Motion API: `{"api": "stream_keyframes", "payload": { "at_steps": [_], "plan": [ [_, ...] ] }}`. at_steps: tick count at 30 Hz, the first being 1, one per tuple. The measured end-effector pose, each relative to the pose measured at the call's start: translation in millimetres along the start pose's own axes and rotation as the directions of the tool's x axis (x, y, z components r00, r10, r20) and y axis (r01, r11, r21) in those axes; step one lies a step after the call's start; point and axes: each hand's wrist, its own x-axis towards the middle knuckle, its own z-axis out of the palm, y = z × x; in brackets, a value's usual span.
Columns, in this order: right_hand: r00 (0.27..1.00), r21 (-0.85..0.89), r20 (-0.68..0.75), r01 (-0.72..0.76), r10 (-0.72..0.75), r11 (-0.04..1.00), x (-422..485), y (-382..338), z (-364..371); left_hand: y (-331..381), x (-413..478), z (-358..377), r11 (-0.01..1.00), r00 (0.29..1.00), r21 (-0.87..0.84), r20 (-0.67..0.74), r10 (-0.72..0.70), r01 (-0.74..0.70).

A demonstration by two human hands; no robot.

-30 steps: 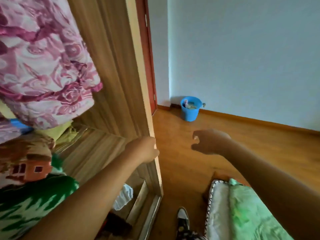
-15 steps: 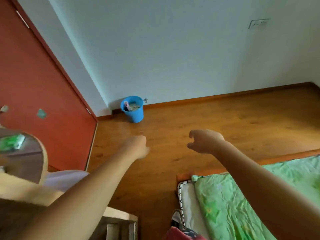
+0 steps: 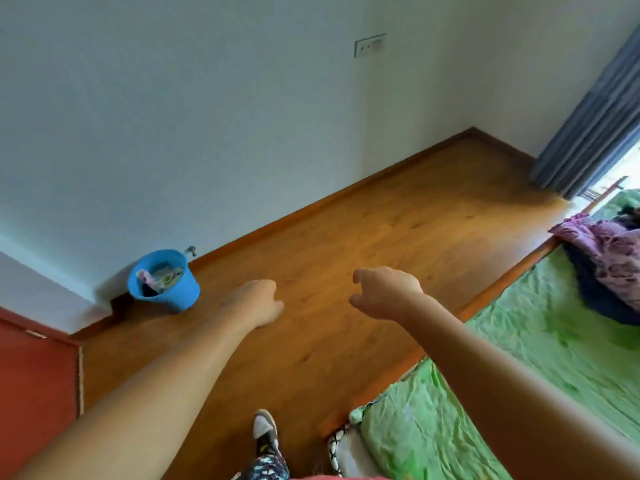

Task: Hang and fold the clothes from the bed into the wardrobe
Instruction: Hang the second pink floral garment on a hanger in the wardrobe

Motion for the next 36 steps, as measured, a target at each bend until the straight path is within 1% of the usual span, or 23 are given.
{"api": "stream_keyframes", "payload": {
  "at_steps": [4, 9, 14, 17, 20, 23, 28, 33, 36],
  "plan": [
    [0.984, 0.055, -0.038, -0.172, 0.174, 0.984, 35.7, 23.2, -10.8, 23.6, 77.4, -25.2, 0.984, 0.985, 0.054, -0.004, 0.171, -0.171],
    [0.925, 0.118, -0.048, -0.37, 0.378, 0.921, 97.5, 21.2, -12.8, 33.6, 176.2, -57.5, 0.914, 0.921, 0.113, 0.015, 0.39, -0.389],
    [0.885, 0.171, -0.005, -0.458, 0.466, 0.872, 158.8, -6.1, -18.6, 22.1, 251.2, -99.0, 0.82, 0.834, 0.173, 0.023, 0.551, -0.546],
    [0.851, 0.232, -0.037, -0.503, 0.524, 0.833, 182.0, -8.4, -24.1, 25.7, 289.0, -117.2, 0.772, 0.792, 0.193, 0.051, 0.608, -0.605],
    [0.792, 0.247, -0.083, -0.572, 0.605, 0.782, 187.0, 2.2, -27.6, 46.9, 316.9, -130.8, 0.723, 0.748, 0.201, 0.097, 0.657, -0.661],
    [0.731, 0.274, -0.103, -0.631, 0.675, 0.725, 184.9, 21.5, -30.4, 79.6, 335.4, -138.7, 0.664, 0.696, 0.222, 0.119, 0.708, -0.714],
    [0.66, 0.328, -0.075, -0.692, 0.748, 0.644, 190.0, 67.6, -42.4, 152.7, 359.3, -146.2, 0.56, 0.597, 0.226, 0.158, 0.787, -0.797],
    [0.597, 0.381, -0.059, -0.728, 0.8, 0.57, 204.9, 151.2, -57.1, 254.9, 381.5, -147.4, 0.476, 0.519, 0.24, 0.174, 0.837, -0.846],
    [0.595, 0.414, -0.056, -0.717, 0.801, 0.561, 215.1, 219.4, -72.9, 330.5, 393.9, -151.8, 0.446, 0.496, 0.263, 0.169, 0.852, -0.856]
  ]
}}
